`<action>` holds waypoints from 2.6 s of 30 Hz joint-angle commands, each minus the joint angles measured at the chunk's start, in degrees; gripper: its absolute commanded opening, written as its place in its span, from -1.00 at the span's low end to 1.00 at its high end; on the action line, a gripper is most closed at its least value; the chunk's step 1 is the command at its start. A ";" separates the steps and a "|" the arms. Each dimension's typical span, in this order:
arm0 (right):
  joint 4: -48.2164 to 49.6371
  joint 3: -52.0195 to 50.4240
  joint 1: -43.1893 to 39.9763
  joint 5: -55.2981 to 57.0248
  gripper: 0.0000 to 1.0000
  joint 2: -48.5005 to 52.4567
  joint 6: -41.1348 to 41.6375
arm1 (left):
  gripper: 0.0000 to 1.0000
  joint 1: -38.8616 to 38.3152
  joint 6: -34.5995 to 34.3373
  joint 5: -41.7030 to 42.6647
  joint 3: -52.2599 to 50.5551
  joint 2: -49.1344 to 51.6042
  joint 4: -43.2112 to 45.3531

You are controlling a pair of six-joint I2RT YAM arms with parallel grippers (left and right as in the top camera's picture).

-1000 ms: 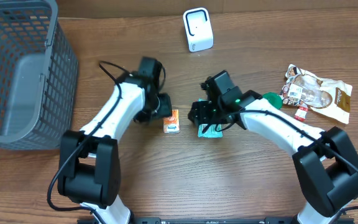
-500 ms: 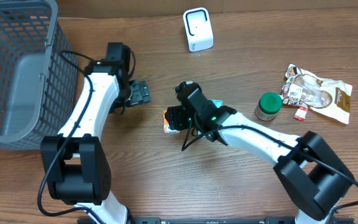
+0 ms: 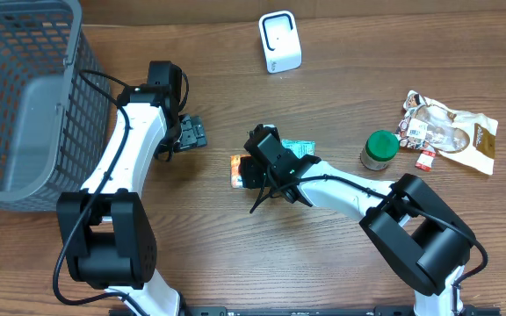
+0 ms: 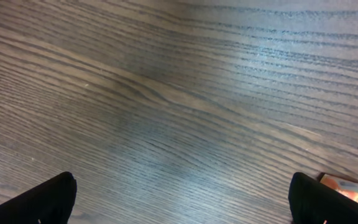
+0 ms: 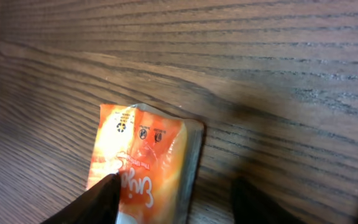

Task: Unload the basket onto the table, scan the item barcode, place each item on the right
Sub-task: 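Grasp the orange packet with the right gripper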

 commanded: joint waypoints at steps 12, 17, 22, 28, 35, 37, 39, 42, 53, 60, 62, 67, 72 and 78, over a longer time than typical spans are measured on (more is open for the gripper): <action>0.61 0.50 0.00 -1.62 -0.40 0.76 0.26 | 1.00 -0.09 0.68 -0.76 -0.33 -0.87 0.37; 0.48 0.50 -0.04 -1.62 -0.45 0.76 0.07 | 1.00 -0.09 0.68 -0.76 -0.33 -0.87 0.35; -0.44 0.50 -0.04 -1.64 -0.51 0.76 0.07 | 1.00 -0.09 0.68 -0.76 -0.33 -0.87 0.35; -2.01 0.50 -0.04 -1.62 -0.62 0.76 0.07 | 0.99 -0.09 0.68 -0.76 -0.33 -0.87 0.37; -2.43 0.50 -0.04 -1.62 -0.93 0.76 0.09 | 0.99 -0.09 0.68 -0.76 -0.33 -0.87 0.37; -2.99 0.50 -0.04 -1.64 -0.93 0.76 0.07 | 1.00 -0.09 0.68 -0.76 -0.33 -0.87 0.35; -3.37 0.50 -0.04 -1.64 -0.93 0.76 0.07 | 0.99 -0.09 0.68 -0.76 -0.33 -0.87 0.35; -3.93 0.50 -0.04 -1.62 -0.91 0.76 0.07 | 1.00 -0.09 0.68 -0.76 -0.33 -0.87 0.35; -3.96 0.55 -0.44 -1.60 -0.93 0.42 -2.34 | 1.00 -0.09 0.68 -0.76 -0.33 -0.87 0.35; -5.95 0.57 -0.44 -1.62 -0.93 -4.11 -3.21 | 0.99 -0.09 0.68 -0.76 -0.33 -0.87 0.37; -6.86 0.57 -0.44 -1.62 -0.93 -5.95 -3.21 | 1.00 -0.09 0.68 -0.76 -0.33 -0.87 0.37; -9.62 0.57 -0.44 -1.62 -0.93 -10.40 -3.21 | 1.00 -0.09 0.68 -0.76 -0.33 -0.87 0.35; -11.82 0.57 -0.44 -1.60 -0.93 -12.11 -3.23 | 1.00 -0.09 0.68 -0.76 -0.33 -0.87 0.35; -12.57 0.57 -0.44 -1.53 -0.93 -12.22 -6.80 | 1.00 -0.09 0.68 -0.76 -0.33 -0.87 0.35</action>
